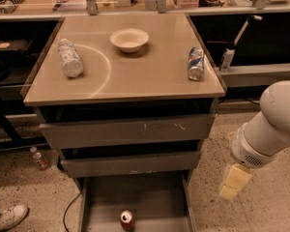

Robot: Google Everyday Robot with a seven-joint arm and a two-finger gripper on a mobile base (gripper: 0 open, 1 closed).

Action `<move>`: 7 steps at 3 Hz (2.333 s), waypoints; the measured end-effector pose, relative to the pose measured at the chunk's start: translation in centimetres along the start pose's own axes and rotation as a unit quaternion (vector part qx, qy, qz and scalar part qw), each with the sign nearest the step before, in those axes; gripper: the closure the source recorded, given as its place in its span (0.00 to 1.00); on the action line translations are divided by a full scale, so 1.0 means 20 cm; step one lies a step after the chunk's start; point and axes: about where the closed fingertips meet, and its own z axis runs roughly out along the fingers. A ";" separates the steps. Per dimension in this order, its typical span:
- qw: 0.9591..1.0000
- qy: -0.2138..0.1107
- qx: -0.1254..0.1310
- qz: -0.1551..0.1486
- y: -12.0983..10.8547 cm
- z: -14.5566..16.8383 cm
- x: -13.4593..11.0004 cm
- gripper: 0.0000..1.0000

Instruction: Pick coke can from bottom drawer and place on counter

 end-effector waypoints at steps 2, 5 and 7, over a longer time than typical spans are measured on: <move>0.986 -0.133 -0.097 0.004 0.14 0.60 -0.06 0.00; 0.973 -0.181 -0.143 0.012 0.22 0.95 -0.12 0.00; 0.955 -0.278 -0.108 0.006 0.07 1.25 -0.24 0.00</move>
Offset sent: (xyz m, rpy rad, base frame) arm -0.0099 0.0844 -0.1994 0.5668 0.1017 0.0756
